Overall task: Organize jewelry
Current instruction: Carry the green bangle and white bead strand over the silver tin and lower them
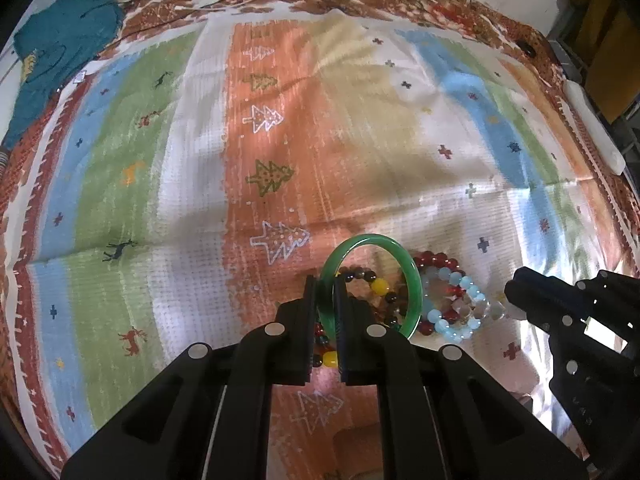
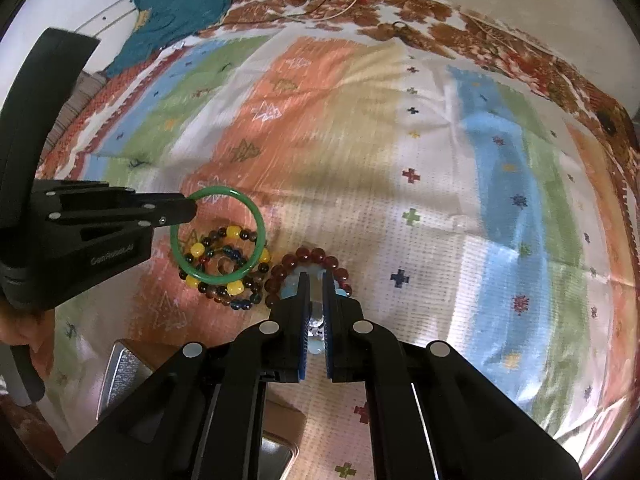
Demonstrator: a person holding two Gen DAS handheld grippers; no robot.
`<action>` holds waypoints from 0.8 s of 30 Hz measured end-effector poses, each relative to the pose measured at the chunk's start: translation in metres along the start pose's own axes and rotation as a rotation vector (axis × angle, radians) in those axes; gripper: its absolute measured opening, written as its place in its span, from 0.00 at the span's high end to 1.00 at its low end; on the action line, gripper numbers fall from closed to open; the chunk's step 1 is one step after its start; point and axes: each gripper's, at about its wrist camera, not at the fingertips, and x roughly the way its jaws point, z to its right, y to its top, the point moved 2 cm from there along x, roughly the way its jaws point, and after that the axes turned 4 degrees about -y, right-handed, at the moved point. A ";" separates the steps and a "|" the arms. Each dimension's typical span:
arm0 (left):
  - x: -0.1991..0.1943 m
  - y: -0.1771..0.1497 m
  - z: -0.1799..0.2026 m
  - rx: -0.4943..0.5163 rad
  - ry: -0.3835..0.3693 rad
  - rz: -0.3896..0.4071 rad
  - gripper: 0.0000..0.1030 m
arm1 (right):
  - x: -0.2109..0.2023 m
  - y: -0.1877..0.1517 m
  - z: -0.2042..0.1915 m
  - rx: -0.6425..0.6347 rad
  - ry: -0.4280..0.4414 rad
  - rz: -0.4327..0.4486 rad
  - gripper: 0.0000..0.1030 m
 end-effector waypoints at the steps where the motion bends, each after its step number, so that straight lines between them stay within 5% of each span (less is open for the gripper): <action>1: -0.003 0.000 0.001 0.005 0.003 0.005 0.93 | -0.001 0.000 0.001 0.002 -0.005 0.004 0.93; 24: -0.074 -0.024 0.027 0.065 -0.011 0.127 0.93 | -0.072 -0.016 -0.001 0.065 0.008 0.138 0.93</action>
